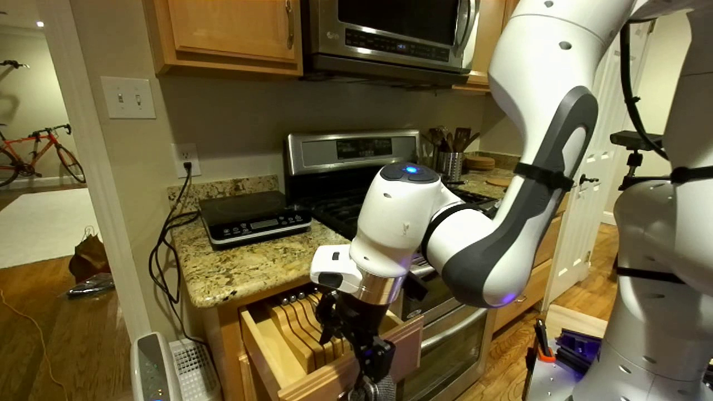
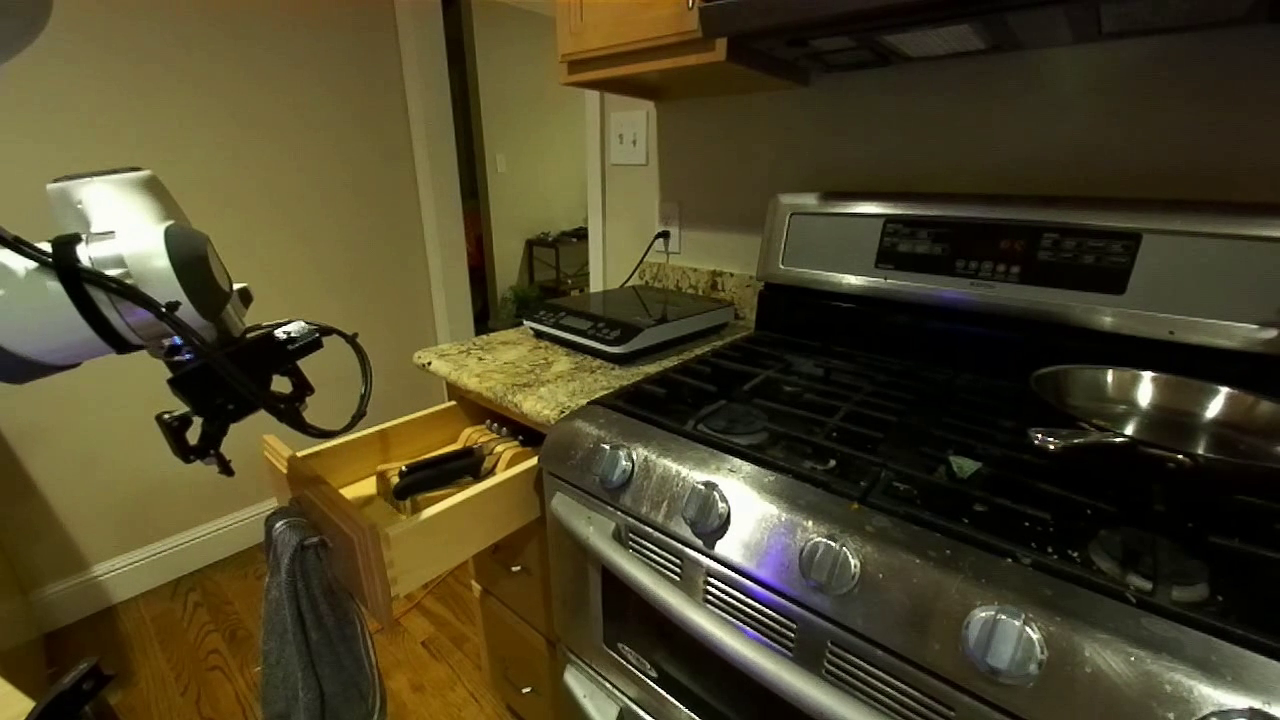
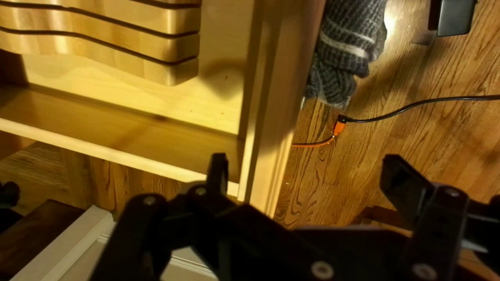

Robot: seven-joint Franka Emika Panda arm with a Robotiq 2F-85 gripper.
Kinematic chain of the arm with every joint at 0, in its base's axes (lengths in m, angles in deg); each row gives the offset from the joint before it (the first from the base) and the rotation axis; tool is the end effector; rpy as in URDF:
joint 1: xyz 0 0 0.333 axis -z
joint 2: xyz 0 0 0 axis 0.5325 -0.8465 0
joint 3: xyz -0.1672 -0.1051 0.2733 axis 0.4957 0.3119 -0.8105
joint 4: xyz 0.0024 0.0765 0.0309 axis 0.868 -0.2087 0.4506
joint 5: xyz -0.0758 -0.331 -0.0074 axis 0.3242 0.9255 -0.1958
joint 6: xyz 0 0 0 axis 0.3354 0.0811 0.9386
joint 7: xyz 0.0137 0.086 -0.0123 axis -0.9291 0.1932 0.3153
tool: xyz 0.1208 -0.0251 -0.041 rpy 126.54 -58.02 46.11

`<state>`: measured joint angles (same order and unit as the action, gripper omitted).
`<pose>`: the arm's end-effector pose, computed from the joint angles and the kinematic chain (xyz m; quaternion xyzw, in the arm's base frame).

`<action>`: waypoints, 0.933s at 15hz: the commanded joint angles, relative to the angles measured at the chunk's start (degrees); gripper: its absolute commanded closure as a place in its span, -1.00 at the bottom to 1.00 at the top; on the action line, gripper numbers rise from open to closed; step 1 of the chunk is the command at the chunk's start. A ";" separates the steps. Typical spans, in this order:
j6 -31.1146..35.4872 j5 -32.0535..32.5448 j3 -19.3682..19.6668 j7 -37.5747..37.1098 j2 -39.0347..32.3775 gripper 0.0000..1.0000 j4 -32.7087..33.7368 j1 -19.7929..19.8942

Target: Open the top drawer.

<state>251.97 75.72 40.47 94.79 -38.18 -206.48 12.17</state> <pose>0.3439 0.2380 0.2949 0.7467 0.6473 0.1420 0.0576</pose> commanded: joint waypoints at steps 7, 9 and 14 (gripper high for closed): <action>-5.24 -14.88 -1.08 14.16 -1.04 -1.00 0.83 0.95; -5.79 -18.29 -1.28 16.95 -1.99 -1.00 1.14 1.15; -8.24 -27.30 -2.08 23.96 -3.56 -1.00 2.06 1.46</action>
<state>246.30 52.75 39.77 114.55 -41.21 -205.50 12.44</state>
